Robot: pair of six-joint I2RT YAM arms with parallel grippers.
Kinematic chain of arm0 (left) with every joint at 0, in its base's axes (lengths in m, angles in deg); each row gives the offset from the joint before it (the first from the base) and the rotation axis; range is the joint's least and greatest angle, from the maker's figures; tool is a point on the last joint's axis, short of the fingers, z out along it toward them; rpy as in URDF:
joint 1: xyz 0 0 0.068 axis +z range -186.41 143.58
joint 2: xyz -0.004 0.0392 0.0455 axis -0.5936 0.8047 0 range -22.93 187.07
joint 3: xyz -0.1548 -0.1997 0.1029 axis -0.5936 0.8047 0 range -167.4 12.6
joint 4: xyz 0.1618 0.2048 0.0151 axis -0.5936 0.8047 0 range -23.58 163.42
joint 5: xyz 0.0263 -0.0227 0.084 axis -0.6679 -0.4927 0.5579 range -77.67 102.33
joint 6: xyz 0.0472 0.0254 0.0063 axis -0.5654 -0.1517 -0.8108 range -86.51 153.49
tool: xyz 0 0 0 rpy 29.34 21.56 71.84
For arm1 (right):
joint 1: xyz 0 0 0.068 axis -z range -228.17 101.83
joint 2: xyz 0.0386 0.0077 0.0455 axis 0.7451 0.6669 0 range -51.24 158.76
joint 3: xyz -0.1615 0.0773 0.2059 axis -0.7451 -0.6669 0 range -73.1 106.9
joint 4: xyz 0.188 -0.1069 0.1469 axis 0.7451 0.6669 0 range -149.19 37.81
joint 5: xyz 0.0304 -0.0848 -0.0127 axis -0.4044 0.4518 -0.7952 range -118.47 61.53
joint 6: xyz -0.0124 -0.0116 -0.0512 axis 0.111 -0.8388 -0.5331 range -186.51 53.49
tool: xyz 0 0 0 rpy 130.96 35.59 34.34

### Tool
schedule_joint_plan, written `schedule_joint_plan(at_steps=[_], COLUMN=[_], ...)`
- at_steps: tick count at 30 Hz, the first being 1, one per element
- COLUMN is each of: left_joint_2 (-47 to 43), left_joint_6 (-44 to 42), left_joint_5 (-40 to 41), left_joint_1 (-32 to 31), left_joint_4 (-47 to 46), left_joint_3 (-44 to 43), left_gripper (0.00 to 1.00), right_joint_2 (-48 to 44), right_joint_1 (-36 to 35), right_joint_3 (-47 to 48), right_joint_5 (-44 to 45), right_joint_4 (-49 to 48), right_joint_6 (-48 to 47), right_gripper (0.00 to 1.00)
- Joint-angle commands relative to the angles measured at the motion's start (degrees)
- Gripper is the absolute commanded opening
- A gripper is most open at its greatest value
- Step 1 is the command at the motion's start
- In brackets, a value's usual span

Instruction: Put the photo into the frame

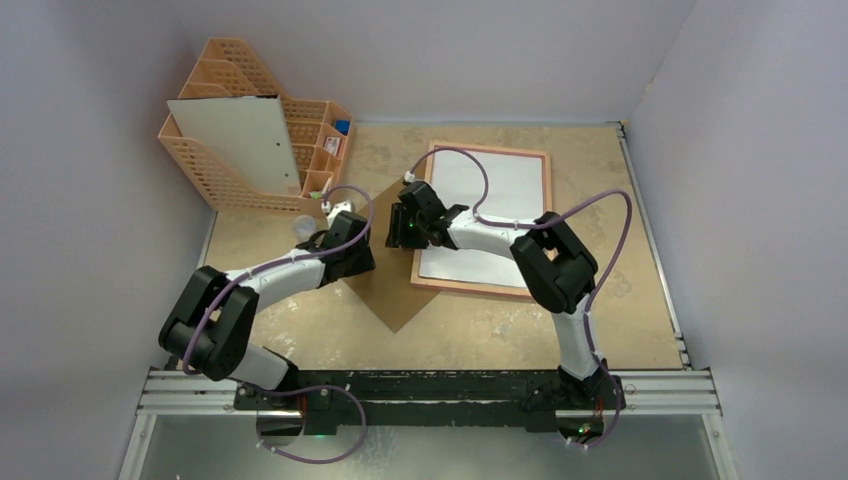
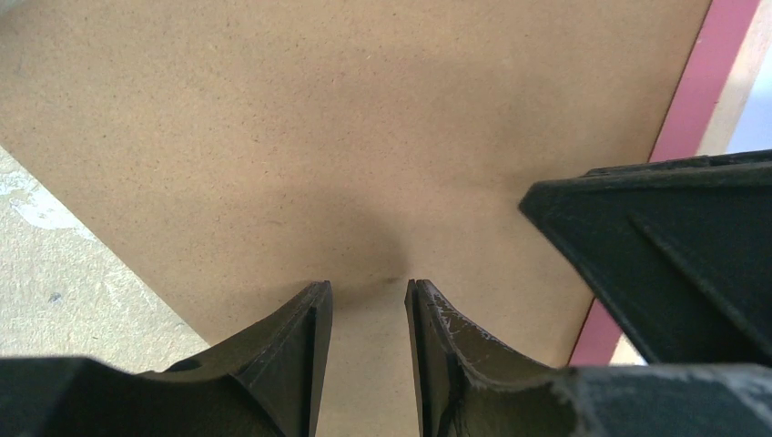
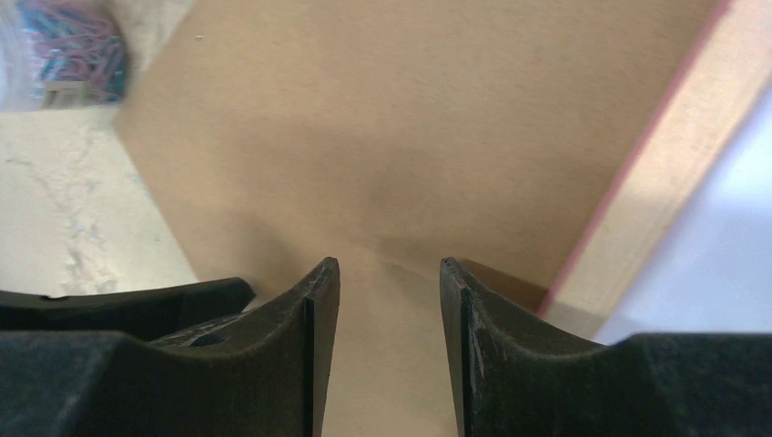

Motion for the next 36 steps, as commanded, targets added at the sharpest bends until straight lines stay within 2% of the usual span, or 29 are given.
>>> schedule_joint_plan(at_steps=[1,13,24,36], left_joint_2=[0.09,1.97,1.21,2.19], left_joint_6=[1.08,1.51,1.51,1.72], left_joint_5=[0.14,0.32,0.48,1.0], left_joint_1=[0.3,0.3,0.3,0.3], left_joint_4=[-4.04,-4.96,-4.06,-3.74], left_joint_3=[1.32,3.73,3.84,3.22], left_gripper=[0.39,0.39,0.39,0.39], right_joint_2=[-1.87,1.54,7.63,3.42], right_joint_1=[1.55,9.77,14.83,20.57], right_joint_3=[1.57,3.9,11.93,5.71], right_joint_5=[4.37,10.33,18.36,24.4], right_joint_4=[4.44,7.29,10.74,10.36], right_joint_6=[0.29,-2.95,-5.02,-5.51], right_gripper=[0.48,0.48,0.49,0.55])
